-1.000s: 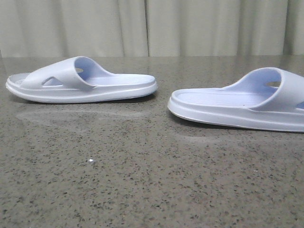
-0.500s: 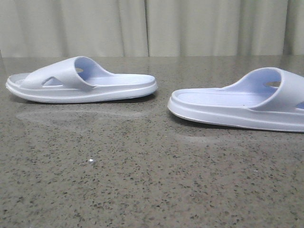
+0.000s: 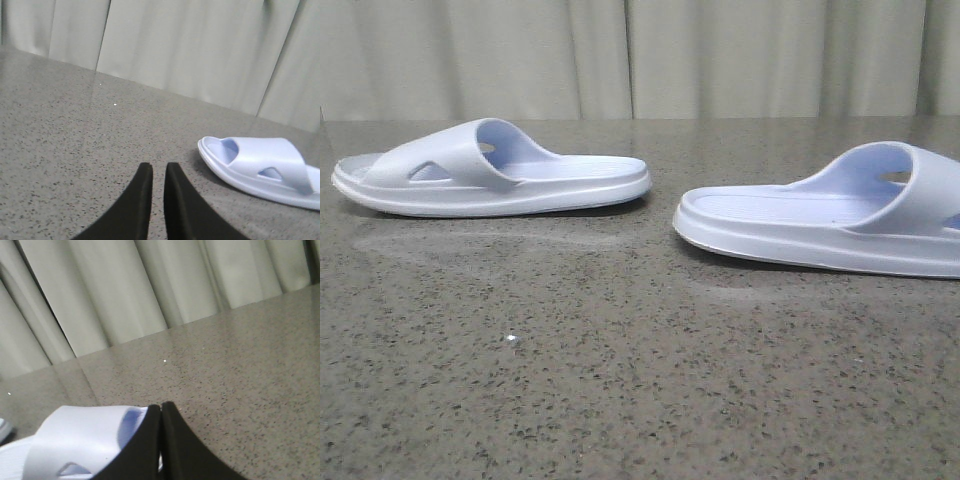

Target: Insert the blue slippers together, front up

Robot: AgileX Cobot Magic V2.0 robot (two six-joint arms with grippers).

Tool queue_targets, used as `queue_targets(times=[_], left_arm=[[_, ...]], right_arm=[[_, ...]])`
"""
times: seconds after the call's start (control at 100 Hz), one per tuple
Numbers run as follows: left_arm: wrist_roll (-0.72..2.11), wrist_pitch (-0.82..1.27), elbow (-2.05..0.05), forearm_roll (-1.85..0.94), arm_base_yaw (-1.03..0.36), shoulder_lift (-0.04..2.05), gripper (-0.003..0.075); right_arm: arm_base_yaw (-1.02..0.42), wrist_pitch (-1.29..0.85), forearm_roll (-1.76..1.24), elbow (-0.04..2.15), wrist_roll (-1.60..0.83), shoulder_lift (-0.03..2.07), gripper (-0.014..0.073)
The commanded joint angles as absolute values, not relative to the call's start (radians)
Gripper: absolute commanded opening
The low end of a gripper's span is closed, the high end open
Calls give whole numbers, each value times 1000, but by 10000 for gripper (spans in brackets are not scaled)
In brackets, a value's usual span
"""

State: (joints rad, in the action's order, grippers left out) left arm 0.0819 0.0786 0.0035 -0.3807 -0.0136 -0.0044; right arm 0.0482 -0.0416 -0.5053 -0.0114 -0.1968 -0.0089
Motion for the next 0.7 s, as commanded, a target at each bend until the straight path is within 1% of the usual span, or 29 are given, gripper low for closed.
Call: queue_targets(times=[0.0, 0.05, 0.12, 0.25, 0.35, 0.42, 0.52, 0.69], left_arm=[[72, -13, 11, -536, -22, -35, 15], [72, -13, 11, -659, -22, -35, 15], [72, -11, 7, -740, -22, -35, 15], [72, 65, -42, -732, -22, -22, 15], [82, 129, -115, -647, -22, 37, 15], [82, 168, -183, -560, -22, 114, 15], [82, 241, -298, -450, -22, 254, 15], [82, 316, -456, -399, -22, 487, 16]], right_arm=[[56, 37, -618, -32, -200, -23, -78], [56, 35, -678, -30, -200, -23, -78], [56, 23, -782, -20, -200, -23, -78], [56, -56, -812, 32, -200, -19, -78], [56, -93, -764, 96, -200, 37, -77], [56, -104, -742, 136, -200, 125, -77], [56, -124, -742, 200, -200, 313, -77], [56, -219, -707, 352, -200, 612, -78]])
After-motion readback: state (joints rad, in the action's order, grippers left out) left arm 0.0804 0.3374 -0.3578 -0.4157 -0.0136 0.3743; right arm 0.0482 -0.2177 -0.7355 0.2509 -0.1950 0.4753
